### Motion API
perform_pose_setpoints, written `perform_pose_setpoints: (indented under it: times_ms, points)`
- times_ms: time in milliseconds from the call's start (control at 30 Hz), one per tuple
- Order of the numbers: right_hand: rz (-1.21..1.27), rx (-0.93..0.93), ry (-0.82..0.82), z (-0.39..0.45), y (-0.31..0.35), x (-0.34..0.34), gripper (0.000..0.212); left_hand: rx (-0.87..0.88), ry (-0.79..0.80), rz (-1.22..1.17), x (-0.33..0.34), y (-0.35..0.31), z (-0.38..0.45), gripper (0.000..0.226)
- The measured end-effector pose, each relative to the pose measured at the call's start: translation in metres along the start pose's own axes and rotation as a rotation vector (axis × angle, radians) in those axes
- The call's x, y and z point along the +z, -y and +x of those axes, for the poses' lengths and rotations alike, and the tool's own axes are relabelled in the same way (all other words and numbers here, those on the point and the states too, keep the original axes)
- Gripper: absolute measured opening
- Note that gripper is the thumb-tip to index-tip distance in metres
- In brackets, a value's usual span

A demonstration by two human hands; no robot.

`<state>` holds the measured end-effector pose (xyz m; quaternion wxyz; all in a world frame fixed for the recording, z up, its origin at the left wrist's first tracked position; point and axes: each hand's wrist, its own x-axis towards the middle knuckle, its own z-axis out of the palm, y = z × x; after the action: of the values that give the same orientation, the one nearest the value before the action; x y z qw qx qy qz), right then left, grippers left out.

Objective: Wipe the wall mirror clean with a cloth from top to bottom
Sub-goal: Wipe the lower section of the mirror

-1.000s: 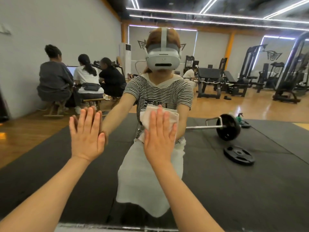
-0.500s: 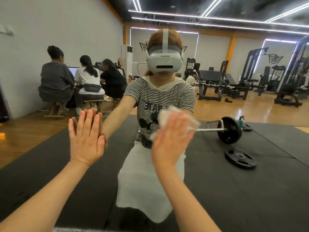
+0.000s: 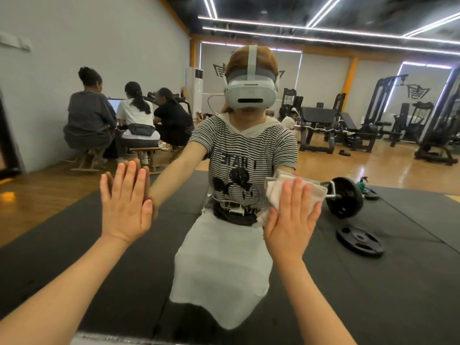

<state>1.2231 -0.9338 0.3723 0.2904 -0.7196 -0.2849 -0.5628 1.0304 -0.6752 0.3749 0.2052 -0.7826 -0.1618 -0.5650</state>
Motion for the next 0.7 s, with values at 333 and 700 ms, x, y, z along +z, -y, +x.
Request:
perform_pose_setpoints:
  times_ms: [333, 700]
  points:
    - [0.022, -0.003, -0.023, -0.004, 0.003, 0.003, 0.062, -0.014, 0.041, 0.032, 0.001, 0.002, -0.001, 0.062]
    - [0.103, 0.036, 0.002, -0.007, 0.015, 0.001, 0.068, -0.046, 0.08, 0.097, -0.006, -0.003, 0.001, 0.064]
